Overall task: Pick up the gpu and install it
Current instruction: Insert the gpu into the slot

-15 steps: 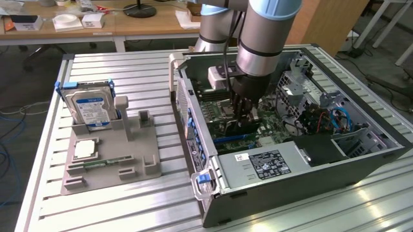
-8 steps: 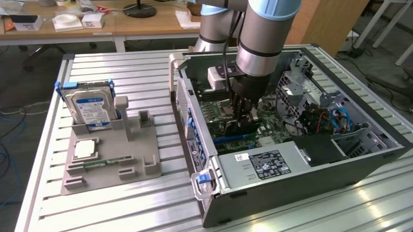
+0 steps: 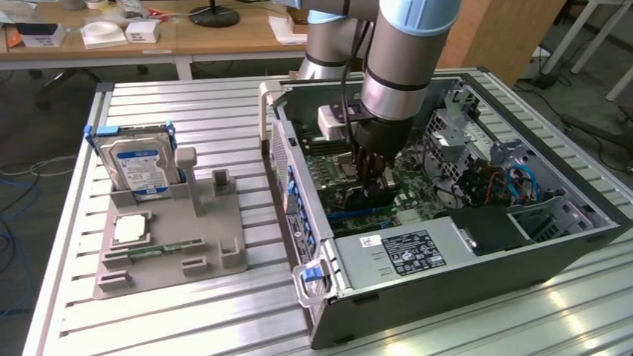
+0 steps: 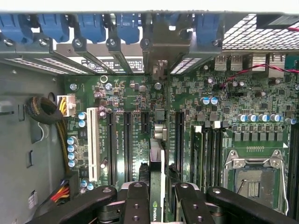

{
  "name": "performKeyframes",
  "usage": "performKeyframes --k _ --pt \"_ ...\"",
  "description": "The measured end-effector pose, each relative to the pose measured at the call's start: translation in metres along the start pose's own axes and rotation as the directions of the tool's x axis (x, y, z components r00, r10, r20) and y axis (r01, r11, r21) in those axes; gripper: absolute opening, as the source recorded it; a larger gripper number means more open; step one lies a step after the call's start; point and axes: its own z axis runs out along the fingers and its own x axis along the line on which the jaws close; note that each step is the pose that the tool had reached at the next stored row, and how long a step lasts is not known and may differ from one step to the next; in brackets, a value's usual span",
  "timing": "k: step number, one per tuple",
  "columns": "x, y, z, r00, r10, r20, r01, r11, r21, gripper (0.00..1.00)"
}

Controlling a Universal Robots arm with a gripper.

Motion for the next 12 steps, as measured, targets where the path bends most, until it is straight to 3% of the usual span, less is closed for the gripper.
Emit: performKeyframes --k 12 --pt "0.0001 0.0001 0.0051 1.0 0.0 -0.0002 0.0 1.0 -0.0002 0.26"
